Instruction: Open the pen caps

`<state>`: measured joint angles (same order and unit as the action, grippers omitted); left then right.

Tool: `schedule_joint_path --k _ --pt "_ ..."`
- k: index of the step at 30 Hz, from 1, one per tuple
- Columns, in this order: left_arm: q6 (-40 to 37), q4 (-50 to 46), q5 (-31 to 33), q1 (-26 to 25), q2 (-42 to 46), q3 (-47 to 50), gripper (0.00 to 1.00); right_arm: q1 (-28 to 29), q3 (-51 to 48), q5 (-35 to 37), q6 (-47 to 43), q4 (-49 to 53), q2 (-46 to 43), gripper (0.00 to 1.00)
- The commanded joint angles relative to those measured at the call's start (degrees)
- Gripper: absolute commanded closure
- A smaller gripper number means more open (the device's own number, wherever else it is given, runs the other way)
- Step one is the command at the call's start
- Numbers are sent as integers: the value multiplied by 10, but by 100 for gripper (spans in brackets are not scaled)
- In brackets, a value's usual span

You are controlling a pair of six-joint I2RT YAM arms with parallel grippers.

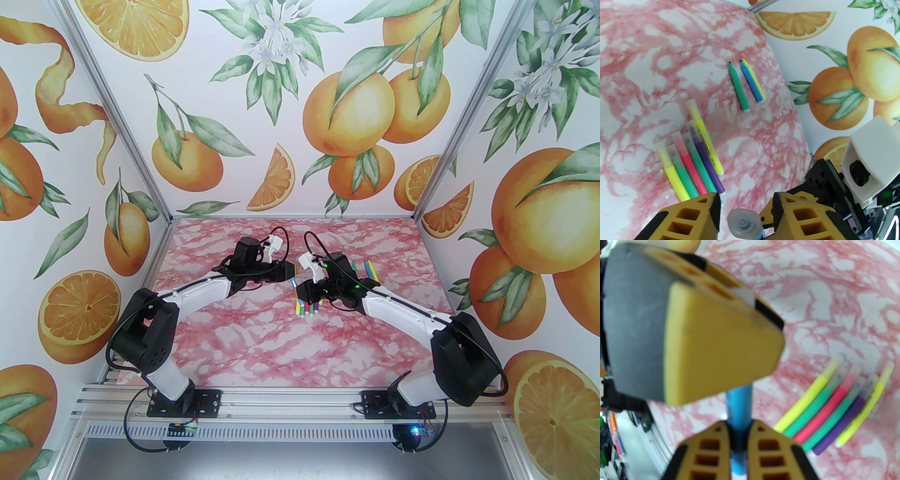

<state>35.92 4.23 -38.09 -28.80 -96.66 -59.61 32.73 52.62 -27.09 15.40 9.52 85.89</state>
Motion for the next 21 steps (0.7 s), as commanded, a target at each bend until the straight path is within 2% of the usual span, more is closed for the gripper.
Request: schedule_joint_path --k 1,5,10,14,18,21 --pt "0 19 -5 -1 -8 -20 67 5 12 -11 2 -21 6 90" --pt "3 21 -5 -2 -8 -20 76 5 10 -8 2 -24 4 90" --pt "5 22 -6 -2 -5 -20 79 4 7 -3 3 -28 4 89" --pt "7 23 -7 -2 -5 -19 86 5 5 -2 5 -34 5 82" --pt "10 26 -9 -2 -2 -18 91 5 0 0 6 -43 7 70" --pt "14 31 -12 -2 0 -18 94 5 -1 -1 8 -49 9 68"
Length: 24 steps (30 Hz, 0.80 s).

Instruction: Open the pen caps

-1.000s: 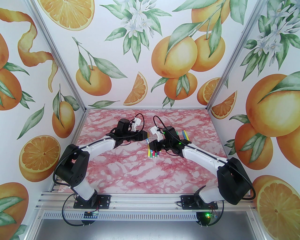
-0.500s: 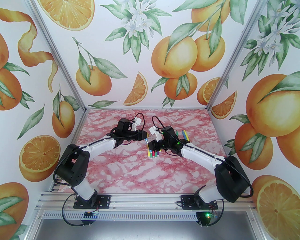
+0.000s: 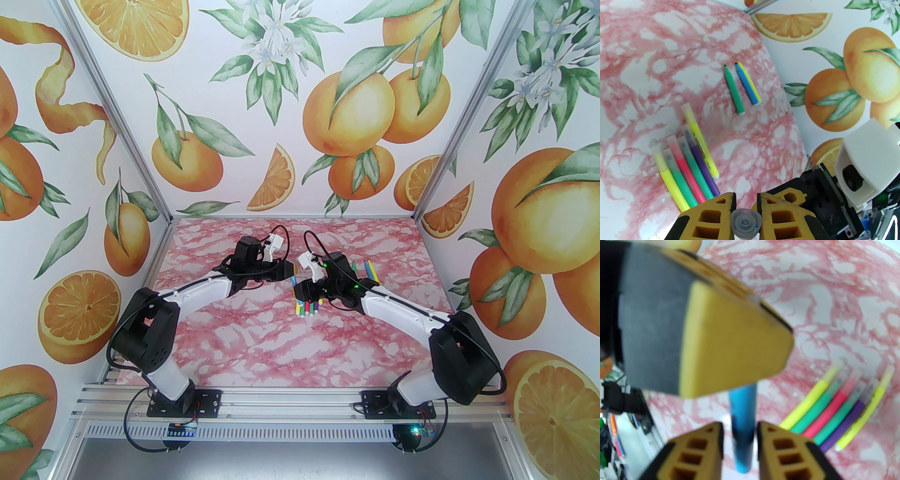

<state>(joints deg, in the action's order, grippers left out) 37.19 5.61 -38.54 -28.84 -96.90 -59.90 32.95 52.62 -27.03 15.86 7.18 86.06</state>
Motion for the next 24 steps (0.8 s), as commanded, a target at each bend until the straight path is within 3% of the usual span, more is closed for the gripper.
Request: schedule_joint_path --k 1,13,24 --pt "3 18 -8 -2 3 -15 94 2 -1 -2 4 -28 8 68" --pt "31 52 -25 -1 16 -5 97 2 -4 -6 10 -42 17 68" --pt "32 54 -3 5 21 3 100 3 -18 -14 5 -31 1 88"
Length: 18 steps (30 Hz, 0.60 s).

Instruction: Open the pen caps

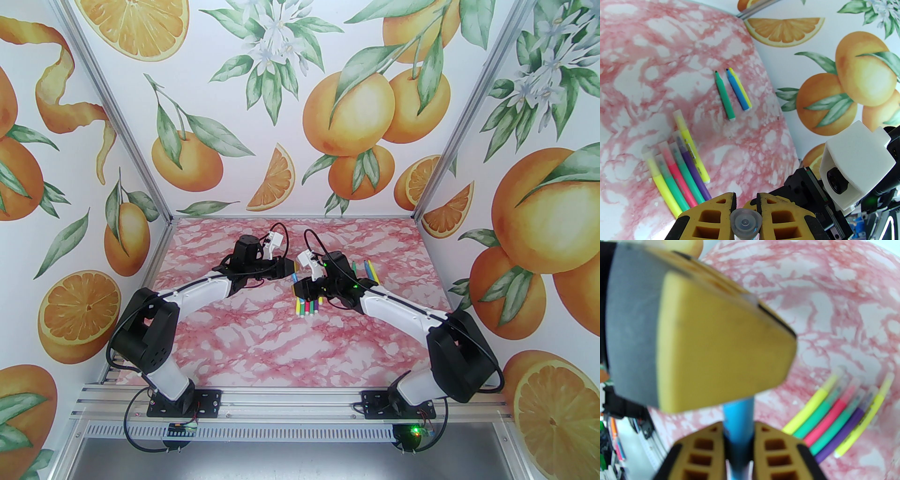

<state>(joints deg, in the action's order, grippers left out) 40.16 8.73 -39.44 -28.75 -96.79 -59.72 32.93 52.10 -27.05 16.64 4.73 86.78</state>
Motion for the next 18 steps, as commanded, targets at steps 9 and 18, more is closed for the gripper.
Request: schedule_joint_path --k 9,18 --pt "3 2 43 23 20 -11 100 3 -66 -22 -1 -3 -45 95" --pt "41 25 65 34 20 -15 100 8 -111 -37 10 -28 -60 100"
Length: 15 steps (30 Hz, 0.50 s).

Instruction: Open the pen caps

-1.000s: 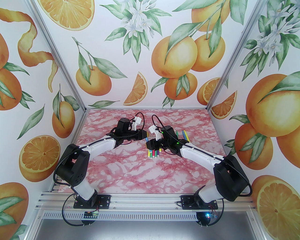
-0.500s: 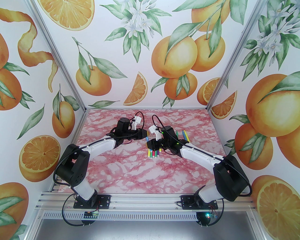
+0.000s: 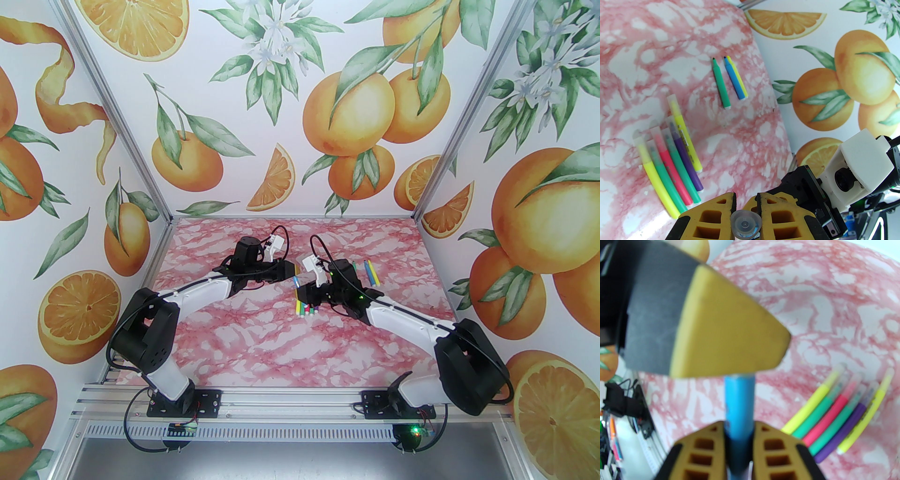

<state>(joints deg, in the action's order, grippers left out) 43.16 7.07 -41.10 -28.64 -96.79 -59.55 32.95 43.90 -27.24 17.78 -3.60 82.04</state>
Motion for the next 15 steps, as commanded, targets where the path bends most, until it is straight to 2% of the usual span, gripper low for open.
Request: schedule_joint_path --k 1,15 --pt "17 47 84 35 20 -17 100 8 -31 -36 0 52 -13 100" --pt "53 70 98 56 32 -12 100 12 -53 -38 -2 46 -33 100"
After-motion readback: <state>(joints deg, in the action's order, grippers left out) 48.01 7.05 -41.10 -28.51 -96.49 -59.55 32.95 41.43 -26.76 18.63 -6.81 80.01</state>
